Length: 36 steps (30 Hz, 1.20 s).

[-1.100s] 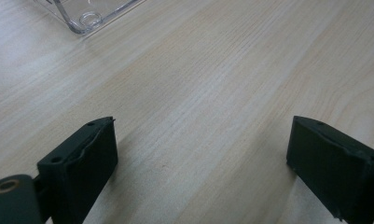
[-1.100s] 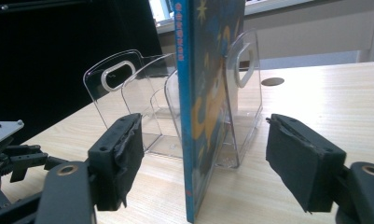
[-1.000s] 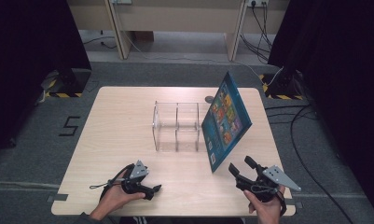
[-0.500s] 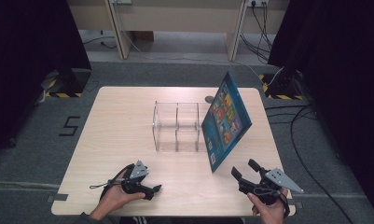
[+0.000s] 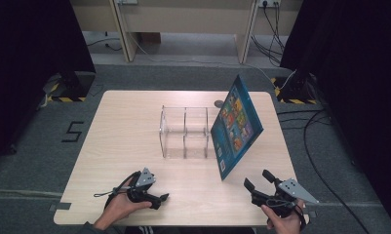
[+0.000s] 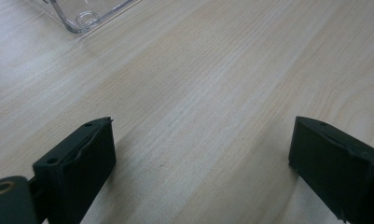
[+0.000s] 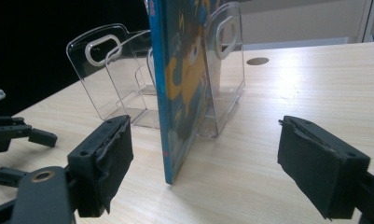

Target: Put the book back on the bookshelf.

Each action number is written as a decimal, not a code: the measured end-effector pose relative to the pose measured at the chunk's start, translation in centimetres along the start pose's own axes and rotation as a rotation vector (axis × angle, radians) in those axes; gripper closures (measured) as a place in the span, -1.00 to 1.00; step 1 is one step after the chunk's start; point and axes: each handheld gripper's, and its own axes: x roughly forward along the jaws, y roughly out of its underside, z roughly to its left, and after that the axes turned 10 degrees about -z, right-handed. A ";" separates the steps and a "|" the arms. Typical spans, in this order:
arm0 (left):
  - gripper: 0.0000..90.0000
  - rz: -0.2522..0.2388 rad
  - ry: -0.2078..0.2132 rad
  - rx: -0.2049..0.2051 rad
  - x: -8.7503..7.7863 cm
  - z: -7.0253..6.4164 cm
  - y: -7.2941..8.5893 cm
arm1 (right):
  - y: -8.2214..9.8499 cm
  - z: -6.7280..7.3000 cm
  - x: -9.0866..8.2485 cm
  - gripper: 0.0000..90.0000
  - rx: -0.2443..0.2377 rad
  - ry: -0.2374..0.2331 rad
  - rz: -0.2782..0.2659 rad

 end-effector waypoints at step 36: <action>-0.93 0.006 0.008 0.005 0.0 -0.2 0.1 | 1.1 -0.8 -1.9 -0.65 0.007 0.025 0.094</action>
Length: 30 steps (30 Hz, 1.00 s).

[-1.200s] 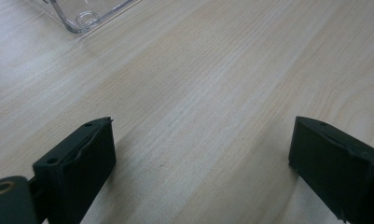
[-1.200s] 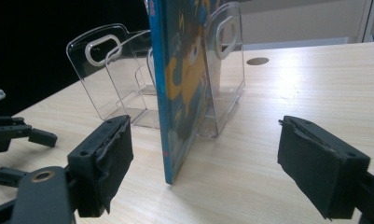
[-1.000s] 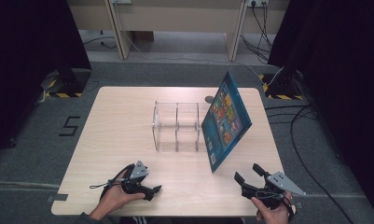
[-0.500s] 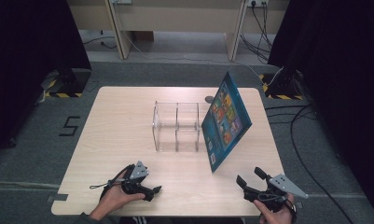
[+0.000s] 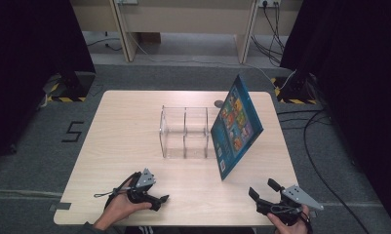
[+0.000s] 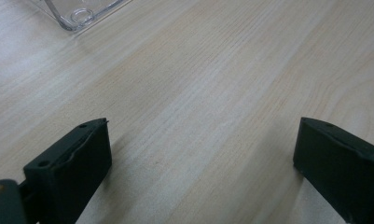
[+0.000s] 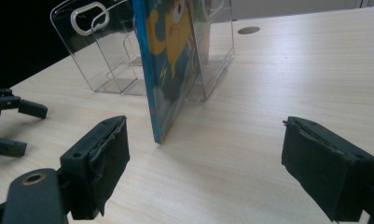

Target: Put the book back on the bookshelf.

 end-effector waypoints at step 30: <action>-0.97 0.005 0.003 0.002 0.1 -0.1 0.0 | 2.1 -0.2 -1.3 -0.64 -0.102 -0.038 0.210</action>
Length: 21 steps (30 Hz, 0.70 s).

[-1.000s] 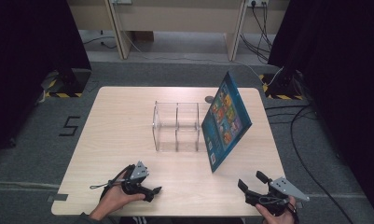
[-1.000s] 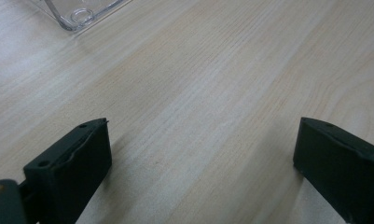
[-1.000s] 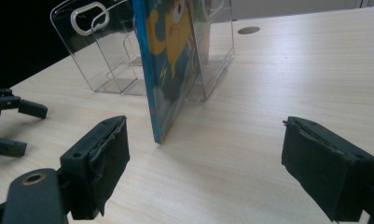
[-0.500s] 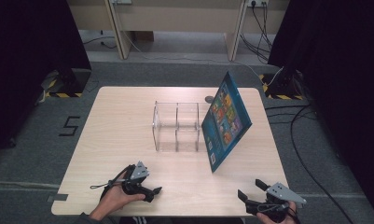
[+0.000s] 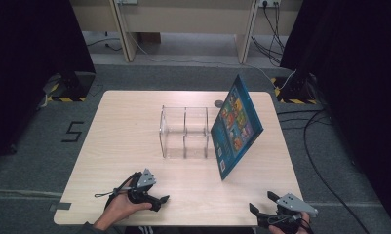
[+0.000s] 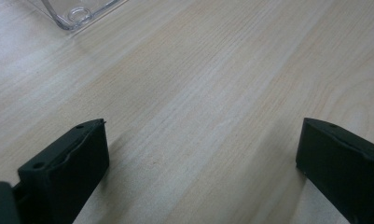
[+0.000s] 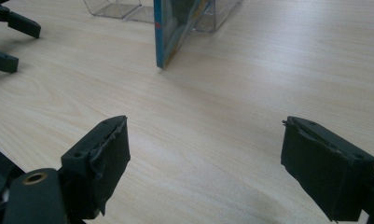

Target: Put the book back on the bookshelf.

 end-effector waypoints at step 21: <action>-0.99 0.004 0.002 0.002 0.0 0.0 0.0 | 1.1 0.0 0.7 -0.54 0.006 0.039 0.182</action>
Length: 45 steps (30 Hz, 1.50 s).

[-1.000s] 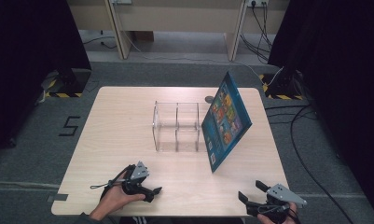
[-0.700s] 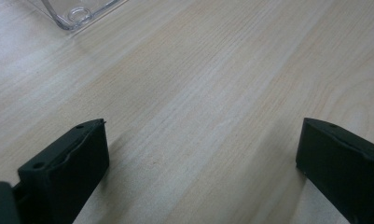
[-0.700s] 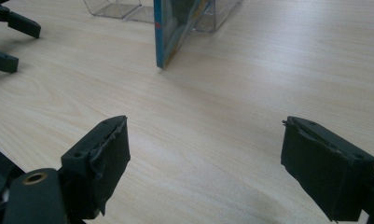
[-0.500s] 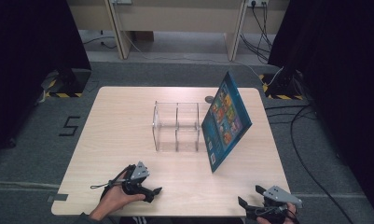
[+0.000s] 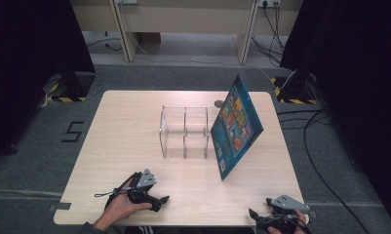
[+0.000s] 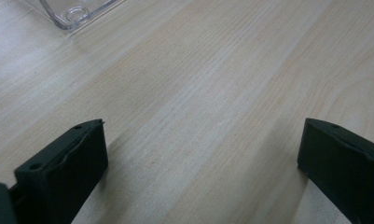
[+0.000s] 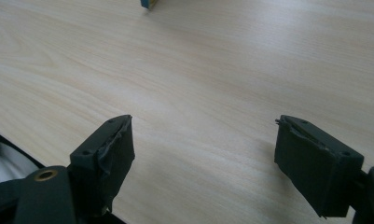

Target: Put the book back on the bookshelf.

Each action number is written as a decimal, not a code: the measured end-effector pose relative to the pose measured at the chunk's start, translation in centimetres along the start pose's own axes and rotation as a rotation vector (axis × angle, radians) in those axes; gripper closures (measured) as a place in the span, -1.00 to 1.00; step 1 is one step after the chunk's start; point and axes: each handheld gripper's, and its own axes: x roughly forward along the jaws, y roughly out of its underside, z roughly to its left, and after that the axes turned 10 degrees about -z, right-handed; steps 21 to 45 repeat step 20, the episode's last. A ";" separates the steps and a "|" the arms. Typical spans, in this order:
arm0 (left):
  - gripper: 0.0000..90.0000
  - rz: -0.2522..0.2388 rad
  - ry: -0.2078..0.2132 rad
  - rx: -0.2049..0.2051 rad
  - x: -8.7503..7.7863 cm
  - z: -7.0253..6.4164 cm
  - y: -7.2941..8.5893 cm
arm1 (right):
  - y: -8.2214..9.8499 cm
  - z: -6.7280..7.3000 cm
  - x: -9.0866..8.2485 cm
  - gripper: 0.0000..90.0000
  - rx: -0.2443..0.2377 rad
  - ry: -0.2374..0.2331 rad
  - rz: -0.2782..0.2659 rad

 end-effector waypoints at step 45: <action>-1.00 0.001 0.002 0.002 0.0 -0.1 0.0 | 0.5 0.2 0.3 -0.68 -0.125 0.023 0.035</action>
